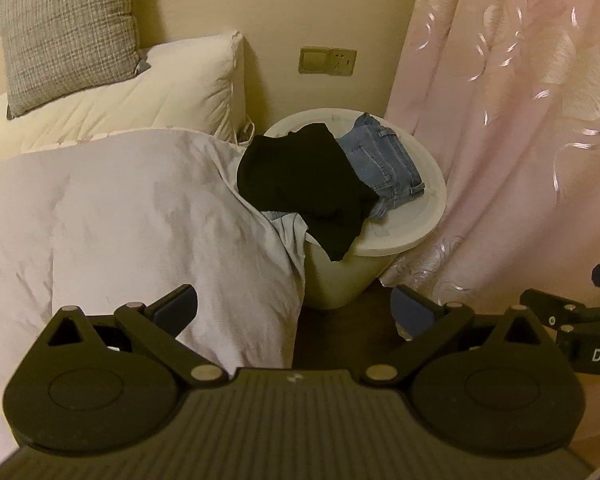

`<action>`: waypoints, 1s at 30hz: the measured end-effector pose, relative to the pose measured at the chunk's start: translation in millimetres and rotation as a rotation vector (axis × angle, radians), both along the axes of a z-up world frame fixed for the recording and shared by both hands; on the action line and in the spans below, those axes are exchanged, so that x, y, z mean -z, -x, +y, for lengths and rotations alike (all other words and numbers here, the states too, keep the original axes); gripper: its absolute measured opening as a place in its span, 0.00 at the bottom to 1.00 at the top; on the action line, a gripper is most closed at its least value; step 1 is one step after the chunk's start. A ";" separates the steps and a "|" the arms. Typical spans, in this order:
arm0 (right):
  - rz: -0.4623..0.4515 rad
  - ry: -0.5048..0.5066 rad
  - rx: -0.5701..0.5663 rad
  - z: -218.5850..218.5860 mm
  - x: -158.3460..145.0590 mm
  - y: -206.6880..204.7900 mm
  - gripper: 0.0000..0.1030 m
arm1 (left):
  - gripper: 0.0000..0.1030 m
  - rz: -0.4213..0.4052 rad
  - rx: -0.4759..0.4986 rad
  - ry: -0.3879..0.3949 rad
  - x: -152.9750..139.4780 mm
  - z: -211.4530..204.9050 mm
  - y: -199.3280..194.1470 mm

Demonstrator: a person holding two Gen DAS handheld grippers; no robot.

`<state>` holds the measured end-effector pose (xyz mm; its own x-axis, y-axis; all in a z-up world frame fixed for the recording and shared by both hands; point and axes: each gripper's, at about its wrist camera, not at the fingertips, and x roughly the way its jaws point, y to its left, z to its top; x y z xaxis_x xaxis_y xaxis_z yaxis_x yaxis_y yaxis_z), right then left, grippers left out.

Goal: Fold clothes
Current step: 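Move both grippers toward the black garment on the white hamper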

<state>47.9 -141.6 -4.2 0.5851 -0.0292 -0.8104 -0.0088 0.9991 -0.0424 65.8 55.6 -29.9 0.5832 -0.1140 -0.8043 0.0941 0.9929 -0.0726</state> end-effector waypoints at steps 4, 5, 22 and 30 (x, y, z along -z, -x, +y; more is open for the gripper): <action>0.015 -0.002 0.000 5.2 3.7 -4.3 1.00 | 0.99 0.010 -0.011 0.016 3.0 8.6 -2.2; 0.018 -0.002 -0.002 6.8 4.7 -6.0 1.00 | 0.99 0.012 -0.017 0.016 3.1 8.5 -2.6; 0.071 -0.033 -0.151 32.0 27.5 -64.3 0.99 | 0.99 0.062 -0.145 0.022 21.6 37.6 -27.2; 0.118 -0.071 -0.183 17.2 55.5 -112.4 0.97 | 0.99 0.091 -0.144 -0.011 45.9 26.7 -55.5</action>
